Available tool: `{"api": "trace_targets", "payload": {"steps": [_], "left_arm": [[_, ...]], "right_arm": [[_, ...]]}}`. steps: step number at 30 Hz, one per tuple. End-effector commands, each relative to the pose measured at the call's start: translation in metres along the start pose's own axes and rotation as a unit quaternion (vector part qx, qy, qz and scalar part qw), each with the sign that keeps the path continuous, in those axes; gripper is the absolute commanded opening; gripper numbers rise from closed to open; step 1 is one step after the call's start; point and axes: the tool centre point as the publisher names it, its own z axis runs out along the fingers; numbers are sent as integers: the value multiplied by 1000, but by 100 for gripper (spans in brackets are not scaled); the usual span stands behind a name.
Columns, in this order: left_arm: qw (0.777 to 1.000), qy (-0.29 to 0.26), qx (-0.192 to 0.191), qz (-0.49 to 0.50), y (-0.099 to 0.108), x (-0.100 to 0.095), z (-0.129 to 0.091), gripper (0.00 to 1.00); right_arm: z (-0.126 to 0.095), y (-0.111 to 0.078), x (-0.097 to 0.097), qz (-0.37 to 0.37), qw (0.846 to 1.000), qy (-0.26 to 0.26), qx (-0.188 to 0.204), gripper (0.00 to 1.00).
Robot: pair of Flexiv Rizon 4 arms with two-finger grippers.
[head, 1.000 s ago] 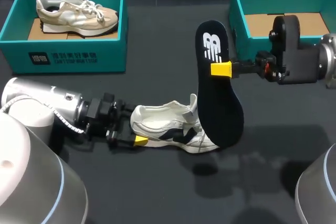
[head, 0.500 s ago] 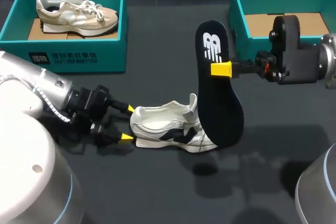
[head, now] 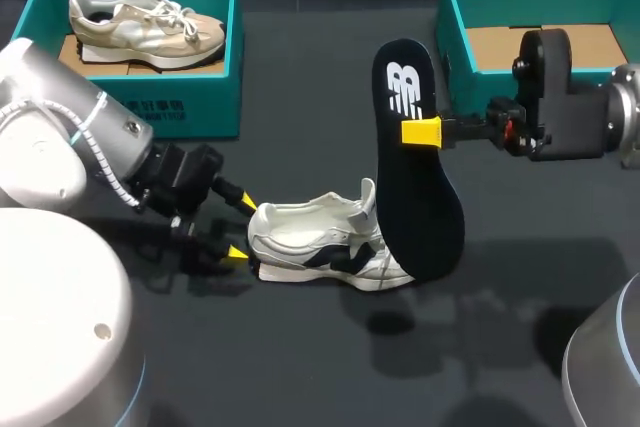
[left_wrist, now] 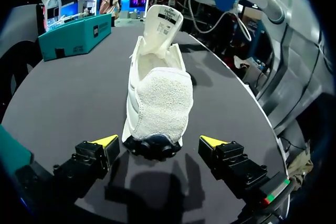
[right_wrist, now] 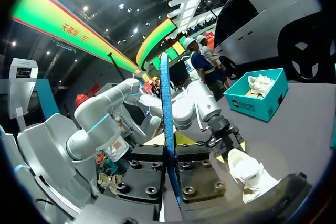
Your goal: Take the shoe out of the shoebox, open the shoe tongue, remove and reinsert the insole, then place the shoe into the shoebox
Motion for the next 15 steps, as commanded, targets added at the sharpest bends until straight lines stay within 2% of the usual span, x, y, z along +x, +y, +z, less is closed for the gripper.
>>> {"api": "trace_targets", "payload": {"steps": [1, 8, 12, 15], "left_arm": [[1000, -7, -30, -7, -7, -2, 4, 100], [991, 3, -132, -36, -27, -1, 3, 100], [983, -9, -180, -33, -34, -2, 3, 100], [972, -26, -232, -30, -36, -3, 4, 100]], "right_arm": [[2, 0, -1, 1, 1000, 0, 0, 0], [2, 0, -1, 1, 1000, 0, 0, 0], [2, 0, -1, 1, 1000, 0, 0, 0], [2, 0, -1, 1, 1000, 0, 0, 0]]}}
